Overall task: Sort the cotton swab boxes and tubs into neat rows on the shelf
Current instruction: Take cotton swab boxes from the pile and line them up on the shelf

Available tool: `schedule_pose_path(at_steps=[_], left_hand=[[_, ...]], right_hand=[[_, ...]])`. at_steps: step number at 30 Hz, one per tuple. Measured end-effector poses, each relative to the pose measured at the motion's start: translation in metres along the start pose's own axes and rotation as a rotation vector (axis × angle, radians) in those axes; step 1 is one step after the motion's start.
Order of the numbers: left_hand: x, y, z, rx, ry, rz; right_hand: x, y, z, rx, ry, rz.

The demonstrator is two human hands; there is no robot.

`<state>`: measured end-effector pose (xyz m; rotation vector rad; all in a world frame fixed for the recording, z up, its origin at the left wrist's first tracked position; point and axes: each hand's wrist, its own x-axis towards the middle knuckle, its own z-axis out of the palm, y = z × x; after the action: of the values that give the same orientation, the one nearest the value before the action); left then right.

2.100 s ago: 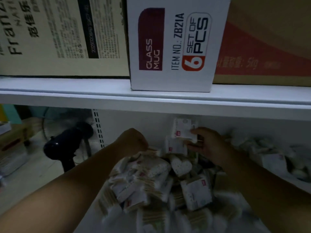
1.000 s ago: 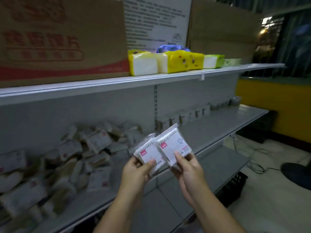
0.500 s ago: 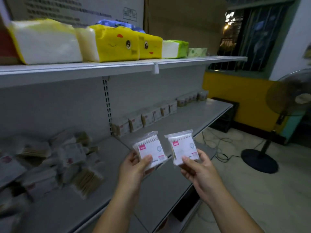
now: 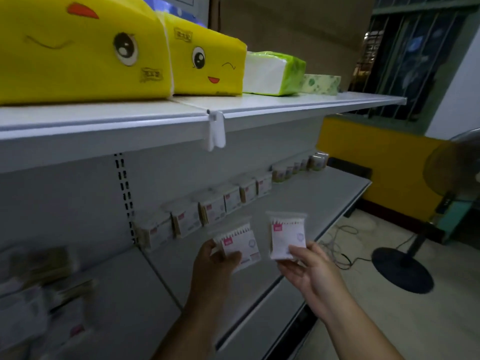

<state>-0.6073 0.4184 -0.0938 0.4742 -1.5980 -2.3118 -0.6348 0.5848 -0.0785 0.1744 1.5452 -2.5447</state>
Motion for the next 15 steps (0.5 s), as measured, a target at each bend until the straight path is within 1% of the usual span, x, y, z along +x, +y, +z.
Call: schedule_pose_path(at_steps=[3,7,11,15], left_hand=[[0.025,-0.002,0.009,0.034,0.097,0.016],[0.052,-0.011,0.030,0.084,0.174,0.052],[0.077,-0.028,0.072,0.094,0.251,0.058],[0.096,-0.038,0.106,0.127,0.310,0.059]], right_hand=[[0.039,0.000,-0.002,-0.037,-0.049,0.029],[0.096,-0.009,-0.007,-0.068,-0.150,0.068],[0.150,-0.030,-0.022,-0.101,-0.245,0.123],[0.194,-0.042,-0.035,-0.086,-0.285,0.220]])
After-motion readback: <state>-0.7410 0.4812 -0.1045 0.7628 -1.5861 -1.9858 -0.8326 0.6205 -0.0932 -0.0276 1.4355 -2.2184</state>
